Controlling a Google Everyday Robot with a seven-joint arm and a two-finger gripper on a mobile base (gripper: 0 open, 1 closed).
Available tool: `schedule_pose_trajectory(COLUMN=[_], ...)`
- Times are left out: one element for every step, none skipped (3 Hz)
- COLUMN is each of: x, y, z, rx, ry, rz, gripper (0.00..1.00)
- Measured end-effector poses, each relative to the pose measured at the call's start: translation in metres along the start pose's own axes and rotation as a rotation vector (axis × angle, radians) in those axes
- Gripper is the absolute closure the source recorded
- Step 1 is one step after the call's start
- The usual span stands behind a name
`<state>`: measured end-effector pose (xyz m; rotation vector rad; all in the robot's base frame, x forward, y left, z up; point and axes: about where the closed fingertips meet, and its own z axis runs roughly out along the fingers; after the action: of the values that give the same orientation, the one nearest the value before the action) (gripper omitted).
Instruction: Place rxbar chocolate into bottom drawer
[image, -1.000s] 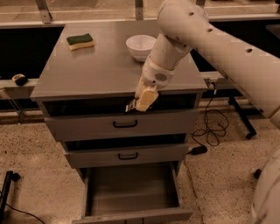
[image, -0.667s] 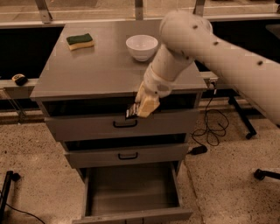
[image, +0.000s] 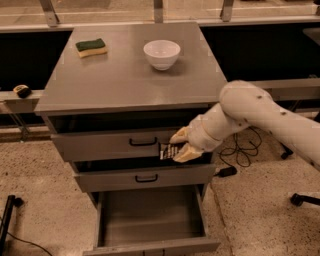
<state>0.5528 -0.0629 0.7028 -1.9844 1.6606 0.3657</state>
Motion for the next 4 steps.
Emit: schedule_pose_trajectory(x=[0.009,0.027,0.081,0.131], y=[-0.001,-0.005,0.026,0.053], z=[0.002,0.036,0.102,0.159], rx=[0.018,0.028,0.037,0.068], ry=[-0.014,-0.096,-0.169,-0.28], rz=[-0.021,0.04,0.132,0.167], gripper=[1.0,1.0,1.0,1.0])
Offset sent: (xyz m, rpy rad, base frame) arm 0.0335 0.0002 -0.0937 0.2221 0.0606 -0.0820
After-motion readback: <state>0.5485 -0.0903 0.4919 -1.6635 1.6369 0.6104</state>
